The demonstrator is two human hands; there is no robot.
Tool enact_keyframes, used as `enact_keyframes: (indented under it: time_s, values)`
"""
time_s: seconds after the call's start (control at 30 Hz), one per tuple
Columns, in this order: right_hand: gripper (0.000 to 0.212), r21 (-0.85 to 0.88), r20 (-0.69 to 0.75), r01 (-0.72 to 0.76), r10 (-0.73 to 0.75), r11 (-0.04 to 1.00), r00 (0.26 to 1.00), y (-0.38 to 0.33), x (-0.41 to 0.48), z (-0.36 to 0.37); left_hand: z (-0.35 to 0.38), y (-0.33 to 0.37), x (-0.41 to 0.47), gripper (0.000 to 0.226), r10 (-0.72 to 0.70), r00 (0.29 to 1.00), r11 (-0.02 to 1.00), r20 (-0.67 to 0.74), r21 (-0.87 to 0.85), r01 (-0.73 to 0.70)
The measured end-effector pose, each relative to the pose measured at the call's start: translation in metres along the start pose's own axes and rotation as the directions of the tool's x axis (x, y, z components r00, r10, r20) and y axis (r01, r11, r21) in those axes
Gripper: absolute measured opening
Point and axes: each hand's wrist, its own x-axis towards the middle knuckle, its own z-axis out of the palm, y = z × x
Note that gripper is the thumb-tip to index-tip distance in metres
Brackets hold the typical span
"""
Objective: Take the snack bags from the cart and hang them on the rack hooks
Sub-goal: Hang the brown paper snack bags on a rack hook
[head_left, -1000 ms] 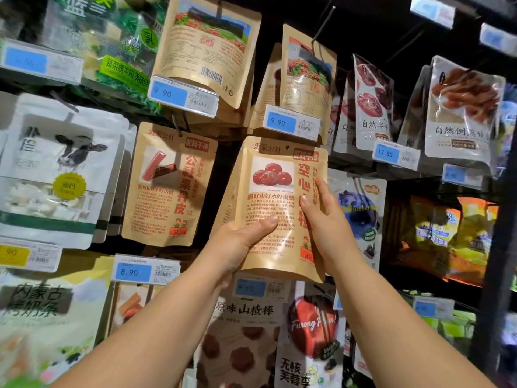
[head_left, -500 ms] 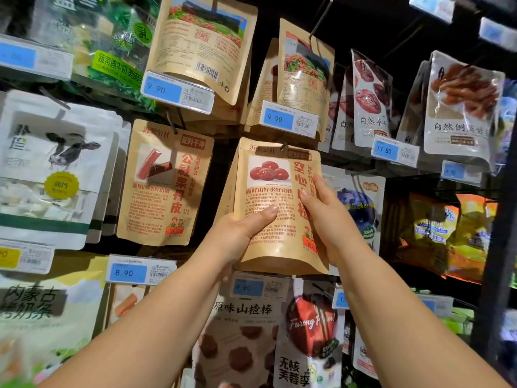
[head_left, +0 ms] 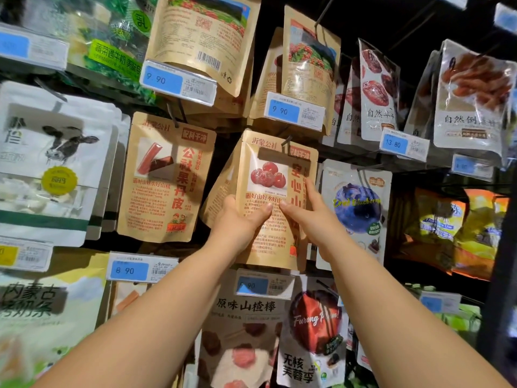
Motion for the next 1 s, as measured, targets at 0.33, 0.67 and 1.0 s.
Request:
enact_keyframes:
  time_s: [0.33, 0.67, 1.0]
  values:
    - [0.065, -0.146, -0.019, -0.057, 0.055, 0.988, 0.998, 0.009, 0.029, 0.013, 0.008, -0.013, 0.031, 0.061, -0.1, 0.994, 0.995, -0.04, 0.018, 0.101]
    - [0.087, -0.239, -0.148, -0.037, 0.001, 0.97, 0.989, 0.024, 0.026, 0.029, 0.014, -0.016, 0.023, 0.081, 0.032, 0.98, 0.965, -0.197, 0.26, 0.021]
    - [0.048, -0.282, -0.338, -0.032, -0.068, 0.959, 0.939, 0.045, -0.048, -0.017, 0.052, -0.013, -0.03, 0.033, 0.521, 0.852, 0.73, -0.053, 0.545, -0.413]
